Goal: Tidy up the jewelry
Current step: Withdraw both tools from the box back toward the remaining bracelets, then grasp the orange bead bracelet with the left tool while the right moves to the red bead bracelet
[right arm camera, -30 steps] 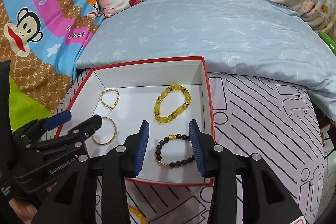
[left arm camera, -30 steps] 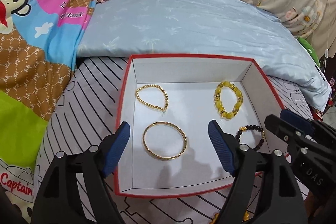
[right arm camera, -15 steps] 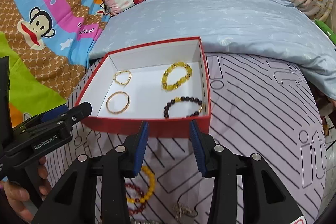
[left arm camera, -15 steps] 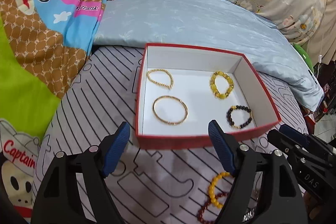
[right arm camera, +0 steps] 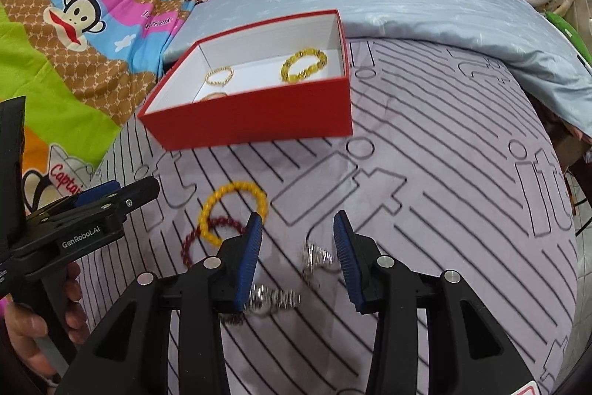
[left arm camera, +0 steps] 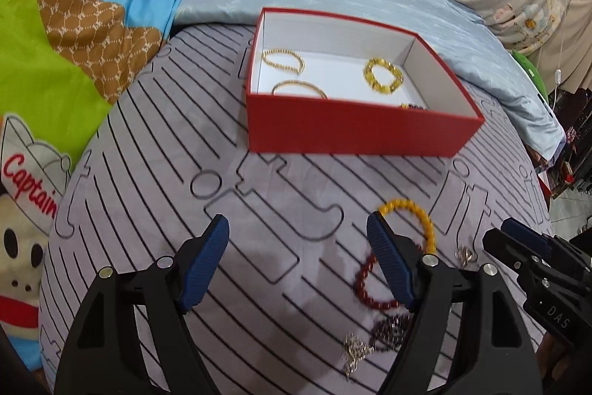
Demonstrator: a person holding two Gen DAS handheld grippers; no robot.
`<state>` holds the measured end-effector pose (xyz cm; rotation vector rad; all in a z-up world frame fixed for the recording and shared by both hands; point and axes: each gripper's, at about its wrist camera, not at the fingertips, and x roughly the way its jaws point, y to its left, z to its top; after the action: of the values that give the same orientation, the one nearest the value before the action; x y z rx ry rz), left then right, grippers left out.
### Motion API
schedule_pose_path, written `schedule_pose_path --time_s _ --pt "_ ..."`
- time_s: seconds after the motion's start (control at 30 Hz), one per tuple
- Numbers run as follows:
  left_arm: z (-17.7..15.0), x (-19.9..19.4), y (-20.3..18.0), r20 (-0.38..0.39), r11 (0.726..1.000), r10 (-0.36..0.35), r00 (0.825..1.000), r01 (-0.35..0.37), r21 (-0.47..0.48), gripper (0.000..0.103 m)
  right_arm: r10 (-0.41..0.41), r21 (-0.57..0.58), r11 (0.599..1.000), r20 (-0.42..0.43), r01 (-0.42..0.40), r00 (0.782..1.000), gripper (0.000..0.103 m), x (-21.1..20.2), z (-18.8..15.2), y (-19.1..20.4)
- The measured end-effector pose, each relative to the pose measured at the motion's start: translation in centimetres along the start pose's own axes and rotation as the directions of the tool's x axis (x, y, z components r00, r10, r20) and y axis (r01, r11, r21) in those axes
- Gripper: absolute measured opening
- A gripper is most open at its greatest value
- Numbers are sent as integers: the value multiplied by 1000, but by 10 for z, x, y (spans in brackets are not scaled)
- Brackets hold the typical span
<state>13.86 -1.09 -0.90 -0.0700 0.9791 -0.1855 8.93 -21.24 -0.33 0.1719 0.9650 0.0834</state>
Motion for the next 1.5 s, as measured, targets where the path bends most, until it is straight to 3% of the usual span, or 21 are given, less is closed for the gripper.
schedule_pose_path --time_s 0.27,0.7,1.07,1.2,1.5 --pt "-22 -2 -3 -43 1000 -24 999 23 -20 73 1 15 1000 -40 -1 999 40 -2 -28 -4" --pt "-10 14 -43 -59 997 -68 996 69 24 73 2 40 999 -59 0 998 40 -4 -44 -15" --pt "-3 44 -59 -71 997 -17 997 22 73 43 12 48 999 -62 -9 998 40 -2 -45 -18" --pt "-1 44 -58 -83 996 -41 996 47 79 9 12 53 999 -68 -9 998 40 0 -45 -18" --pt "8 14 -51 -38 991 -125 991 127 45 7 16 54 998 -69 -12 997 40 2 -43 -19"
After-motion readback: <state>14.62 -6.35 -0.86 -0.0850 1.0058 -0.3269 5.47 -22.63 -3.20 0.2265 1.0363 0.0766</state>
